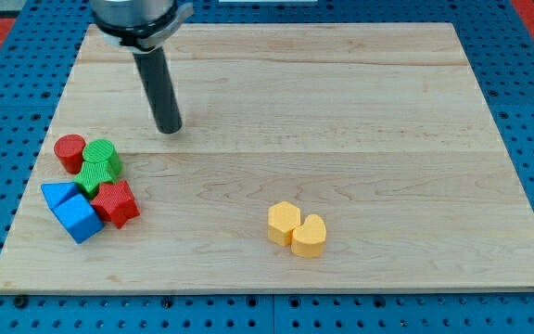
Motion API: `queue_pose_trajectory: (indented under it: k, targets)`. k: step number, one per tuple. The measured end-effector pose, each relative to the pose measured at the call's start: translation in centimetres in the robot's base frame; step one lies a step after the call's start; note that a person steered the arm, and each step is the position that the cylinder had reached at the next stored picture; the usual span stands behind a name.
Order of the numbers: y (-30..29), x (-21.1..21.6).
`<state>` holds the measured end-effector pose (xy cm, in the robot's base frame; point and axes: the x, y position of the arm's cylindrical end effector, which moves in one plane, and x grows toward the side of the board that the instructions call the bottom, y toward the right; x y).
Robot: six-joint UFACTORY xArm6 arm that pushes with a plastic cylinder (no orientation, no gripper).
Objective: Move your arm towards the bottom left
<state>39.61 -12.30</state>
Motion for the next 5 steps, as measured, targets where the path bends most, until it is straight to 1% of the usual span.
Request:
queue_pose_trajectory:
  k: [1, 2, 3, 4, 5]
  targets:
    - [-0.7, -0.5]
    - [-0.1, 0.4]
    - [5.6, 1.0]
    - [6.3, 4.9]
    - [9.0, 10.2]
